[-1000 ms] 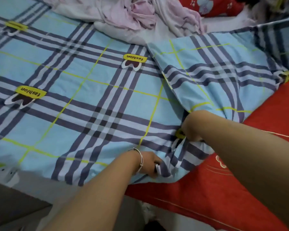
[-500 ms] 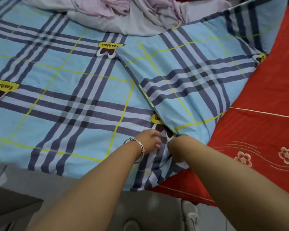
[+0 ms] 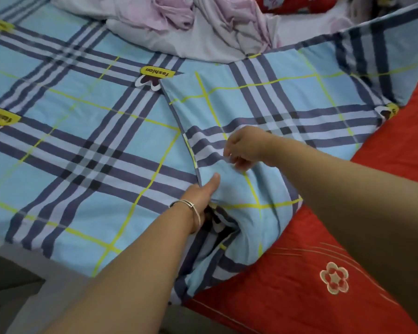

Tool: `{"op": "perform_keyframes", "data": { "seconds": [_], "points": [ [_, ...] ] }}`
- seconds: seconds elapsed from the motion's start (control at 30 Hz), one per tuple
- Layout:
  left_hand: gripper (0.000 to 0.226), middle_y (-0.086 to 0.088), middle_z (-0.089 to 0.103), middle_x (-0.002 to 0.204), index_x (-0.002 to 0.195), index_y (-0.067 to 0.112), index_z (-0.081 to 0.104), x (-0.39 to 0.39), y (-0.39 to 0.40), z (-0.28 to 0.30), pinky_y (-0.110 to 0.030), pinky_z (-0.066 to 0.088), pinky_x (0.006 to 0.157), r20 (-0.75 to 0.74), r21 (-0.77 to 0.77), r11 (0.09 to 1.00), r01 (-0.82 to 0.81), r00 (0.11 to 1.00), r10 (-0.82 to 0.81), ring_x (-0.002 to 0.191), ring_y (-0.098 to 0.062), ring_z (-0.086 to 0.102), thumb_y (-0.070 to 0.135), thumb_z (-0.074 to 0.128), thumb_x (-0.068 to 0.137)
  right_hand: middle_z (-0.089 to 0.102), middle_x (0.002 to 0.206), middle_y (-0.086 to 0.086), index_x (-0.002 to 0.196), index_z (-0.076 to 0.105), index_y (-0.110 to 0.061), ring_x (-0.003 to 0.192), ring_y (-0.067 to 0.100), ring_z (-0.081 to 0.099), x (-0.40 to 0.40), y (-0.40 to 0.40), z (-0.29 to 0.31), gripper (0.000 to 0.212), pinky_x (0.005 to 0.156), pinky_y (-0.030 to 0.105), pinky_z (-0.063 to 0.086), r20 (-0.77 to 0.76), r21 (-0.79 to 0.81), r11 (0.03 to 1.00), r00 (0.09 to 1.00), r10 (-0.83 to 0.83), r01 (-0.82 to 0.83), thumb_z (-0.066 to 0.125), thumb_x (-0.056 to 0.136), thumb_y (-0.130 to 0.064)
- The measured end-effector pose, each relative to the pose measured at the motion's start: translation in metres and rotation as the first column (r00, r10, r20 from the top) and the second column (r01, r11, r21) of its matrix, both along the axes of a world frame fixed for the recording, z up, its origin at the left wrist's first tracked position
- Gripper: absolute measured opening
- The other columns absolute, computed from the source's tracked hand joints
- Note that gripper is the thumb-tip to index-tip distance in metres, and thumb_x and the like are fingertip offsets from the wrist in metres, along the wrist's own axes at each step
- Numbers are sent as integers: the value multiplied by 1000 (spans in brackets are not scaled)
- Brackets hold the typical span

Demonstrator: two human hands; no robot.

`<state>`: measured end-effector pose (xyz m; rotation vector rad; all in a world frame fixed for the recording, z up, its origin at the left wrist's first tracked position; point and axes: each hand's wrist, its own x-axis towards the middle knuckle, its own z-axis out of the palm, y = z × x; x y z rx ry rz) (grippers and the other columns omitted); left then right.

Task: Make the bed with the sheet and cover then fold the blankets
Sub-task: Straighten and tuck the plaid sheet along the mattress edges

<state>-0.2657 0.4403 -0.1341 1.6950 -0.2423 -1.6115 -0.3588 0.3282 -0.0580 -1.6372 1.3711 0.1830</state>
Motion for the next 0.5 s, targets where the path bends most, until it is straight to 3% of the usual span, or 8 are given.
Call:
{"op": "perform_keyframes", "data": {
  "seconds": [0.07,0.13,0.2,0.3,0.37,0.43,0.5],
  "points": [
    [35,-16,68,114,105,7,66,-6,-1,0,-49,48,99,-34,-34,999,-1,999,0,106,-33,64,27,73,78,64,111,9,122,62,-14,99,25,62,6,-19,-10,35,79,30,51,-211,-299,903,944,254,-310,47,91,-5],
    [28,-17,67,116,107,6,65,-10,-3,-4,-48,49,98,-12,-50,999,-14,1000,13,105,-33,64,15,71,81,49,137,7,136,48,-25,122,29,49,16,-27,-16,47,96,35,44,-400,-382,722,808,433,-576,47,92,-9],
    [34,-19,66,117,111,0,64,-13,-5,-9,-47,50,96,84,-51,998,21,996,-16,103,-31,64,11,72,80,31,150,1,144,32,-30,133,30,33,28,-31,-25,55,102,41,35,-559,-427,480,641,525,-766,45,93,-14],
    [43,-16,65,118,118,-1,60,-18,-8,-15,-44,50,97,244,-50,991,128,963,-112,108,-30,63,11,73,78,0,160,-6,148,15,-37,145,29,11,44,-41,-32,54,109,46,24,-685,-402,252,472,555,-880,35,99,-25],
    [49,-14,64,120,121,3,58,-19,-8,-17,-41,49,98,321,-33,975,218,927,-196,110,-29,61,17,74,77,-9,160,-8,147,17,-40,148,30,0,55,-45,-41,50,111,49,20,-732,-351,131,359,579,-927,31,101,-28],
    [53,-11,61,124,124,4,54,-19,-7,-16,-33,46,99,390,12,955,295,878,-276,113,-28,58,21,73,77,-7,160,-10,144,24,-41,148,30,-5,64,-47,-49,46,111,48,20,-786,-281,18,241,570,-960,32,101,-27],
    [56,-9,56,128,128,5,47,-19,-6,-16,-25,40,95,448,45,939,341,833,-324,119,-27,53,21,71,80,9,158,-12,141,33,-39,148,30,-5,69,-50,-55,43,111,47,19,-828,-254,-30,201,524,-967,34,100,-26]
  ]
}}
